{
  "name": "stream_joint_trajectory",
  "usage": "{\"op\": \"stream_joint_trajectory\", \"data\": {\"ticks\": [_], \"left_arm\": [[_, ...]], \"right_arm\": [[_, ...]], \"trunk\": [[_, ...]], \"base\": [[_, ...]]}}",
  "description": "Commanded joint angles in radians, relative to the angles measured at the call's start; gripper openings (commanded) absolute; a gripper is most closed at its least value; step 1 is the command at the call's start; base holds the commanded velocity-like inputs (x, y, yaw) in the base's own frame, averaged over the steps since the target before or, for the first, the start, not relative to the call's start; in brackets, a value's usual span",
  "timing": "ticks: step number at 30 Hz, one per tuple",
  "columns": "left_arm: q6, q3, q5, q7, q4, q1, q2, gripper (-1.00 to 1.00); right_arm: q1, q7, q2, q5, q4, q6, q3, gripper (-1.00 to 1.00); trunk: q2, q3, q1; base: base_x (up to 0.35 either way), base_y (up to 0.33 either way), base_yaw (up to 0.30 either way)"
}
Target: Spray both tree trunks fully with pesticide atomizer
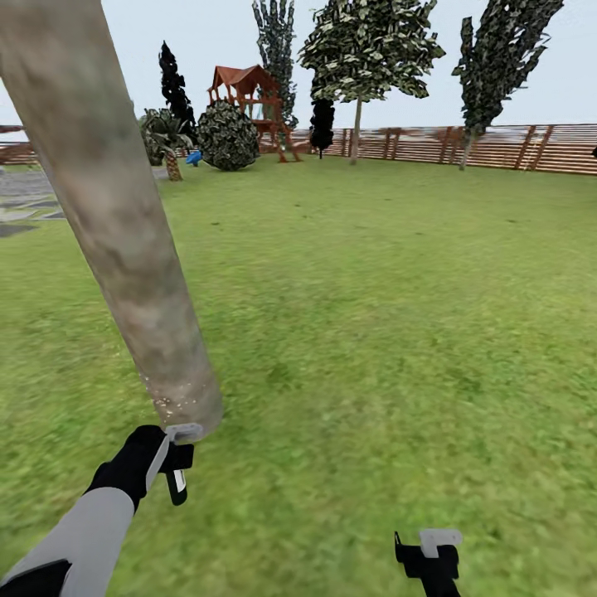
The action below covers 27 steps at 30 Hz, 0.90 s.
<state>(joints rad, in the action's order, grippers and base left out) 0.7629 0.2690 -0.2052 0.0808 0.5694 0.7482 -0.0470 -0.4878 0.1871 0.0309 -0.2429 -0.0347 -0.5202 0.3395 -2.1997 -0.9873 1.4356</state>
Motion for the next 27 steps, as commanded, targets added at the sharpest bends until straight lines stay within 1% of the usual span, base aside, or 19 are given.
{"op": "stream_joint_trajectory", "data": {"ticks": [1, 9, 14, 21, 24, 25, 26, 27], "left_arm": [[0.004, 0.005, -0.011, 0.008, 0.001, 0.001, 0.001, -1.0], [0.004, 0.004, -0.011, 0.007, 0.001, 0.001, 0.001, -1.0], [0.004, 0.005, -0.011, 0.005, 0.0, 0.001, 0.002, -1.0], [0.002, 0.005, -0.01, 0.009, 0.001, 0.001, 0.003, -1.0], [0.003, 0.002, -0.008, 0.01, 0.001, 0.016, 0.017, -1.0], [0.004, 0.001, -0.006, 0.012, 0.003, 0.028, 0.02, -1.0], [0.005, 0.001, -0.001, 0.012, 0.003, 0.042, 0.021, -1.0], [0.01, -0.003, 0.014, 0.014, 0.003, 0.085, 0.023, -1.0]], "right_arm": [[0.0, 0.003, 0.0, -0.007, -0.001, -0.001, 0.009, 1.0], [0.0, 0.003, 0.0, -0.007, -0.001, -0.001, 0.009, 1.0], [0.0, 0.003, 0.0, -0.007, -0.001, -0.001, 0.009, 1.0], [0.0, 0.003, 0.0, -0.007, -0.001, -0.001, 0.009, 1.0], [0.0, 0.003, 0.0, -0.007, -0.001, -0.001, 0.009, 1.0], [0.0, 0.003, 0.0, -0.007, -0.001, -0.001, 0.009, 1.0], [0.0, 0.003, 0.0, -0.007, -0.001, -0.001, 0.009, 1.0], [0.0, 0.003, 0.0, -0.007, -0.001, -0.001, 0.009, 1.0]], "trunk": [[0.0, -0.001, 0.0], [0.0, -0.001, 0.0], [0.0, -0.001, 0.0], [0.0, -0.001, 0.0], [0.0, -0.001, 0.0], [0.0, -0.001, 0.0], [0.0, -0.001, 0.0], [0.0, -0.001, 0.0]], "base": [[0.163, -0.26, 0.277], [0.157, -0.26, 0.277], [0.032, -0.254, 0.277], [0.001, -0.036, 0.246], [0.0, 0.0, 0.209], [0.0, 0.0, 0.148], [0.0, 0.0, 0.095], [0.0, 0.0, 0.025]]}}
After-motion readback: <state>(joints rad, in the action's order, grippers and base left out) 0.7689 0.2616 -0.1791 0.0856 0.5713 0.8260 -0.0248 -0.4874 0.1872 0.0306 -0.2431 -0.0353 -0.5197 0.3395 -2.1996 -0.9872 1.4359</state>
